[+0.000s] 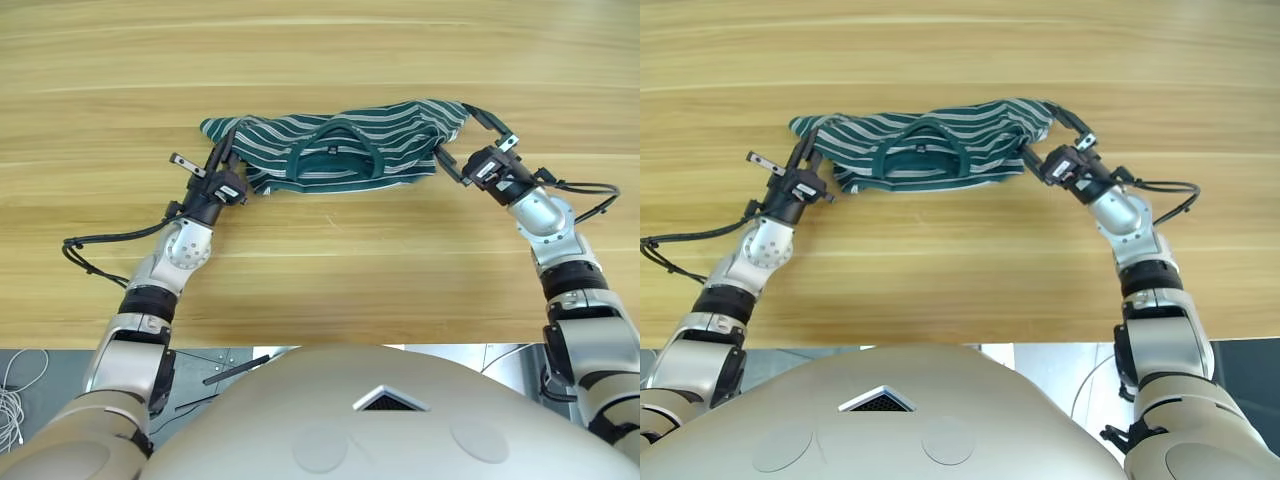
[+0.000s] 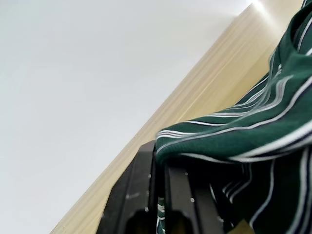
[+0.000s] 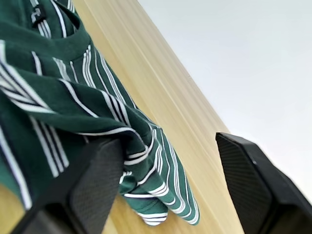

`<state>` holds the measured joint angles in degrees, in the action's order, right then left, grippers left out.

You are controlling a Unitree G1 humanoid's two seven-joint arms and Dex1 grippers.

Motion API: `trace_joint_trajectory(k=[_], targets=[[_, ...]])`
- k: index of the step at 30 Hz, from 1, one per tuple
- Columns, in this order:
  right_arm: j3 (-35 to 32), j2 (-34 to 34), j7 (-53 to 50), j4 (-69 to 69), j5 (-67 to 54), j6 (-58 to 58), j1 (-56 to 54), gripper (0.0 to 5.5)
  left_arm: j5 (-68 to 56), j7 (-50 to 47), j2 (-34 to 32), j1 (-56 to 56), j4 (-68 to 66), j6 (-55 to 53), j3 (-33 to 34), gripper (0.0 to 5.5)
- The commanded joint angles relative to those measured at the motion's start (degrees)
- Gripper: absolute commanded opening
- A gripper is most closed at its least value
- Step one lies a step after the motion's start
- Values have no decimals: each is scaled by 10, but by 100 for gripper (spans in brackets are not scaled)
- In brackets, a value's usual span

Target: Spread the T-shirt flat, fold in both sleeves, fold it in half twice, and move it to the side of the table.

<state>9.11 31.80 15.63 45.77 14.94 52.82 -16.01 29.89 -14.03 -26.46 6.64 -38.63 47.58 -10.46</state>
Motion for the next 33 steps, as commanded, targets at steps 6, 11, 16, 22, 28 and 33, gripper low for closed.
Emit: trace_joint_trajectory(k=[6, 11, 16, 22, 28, 33], targets=[[36, -3, -33, 35, 76, -9, -13, 260, 8, -7, 2, 7, -12, 0, -11, 0], [51, -9, -31, 51, 83, -5, -19, 165, 7, -9, 2, 7, -9, 0, -11, 0], [52, -11, -37, 56, 80, -5, -21, 55, 6, -9, 1, 7, -8, 0, -10, 0], [44, -9, -54, 56, 77, -8, -17, 5, 6, -13, 0, 7, -10, 0, -8, 0], [17, 24, -7, -50, -17, 27, 49, 5, -33, 7, -28, -14, 30, 25, 18, 0], [4, 106, 97, -288, -251, 19, 187, 5, -253, 126, -82, -102, 220, 71, 21, 0]])
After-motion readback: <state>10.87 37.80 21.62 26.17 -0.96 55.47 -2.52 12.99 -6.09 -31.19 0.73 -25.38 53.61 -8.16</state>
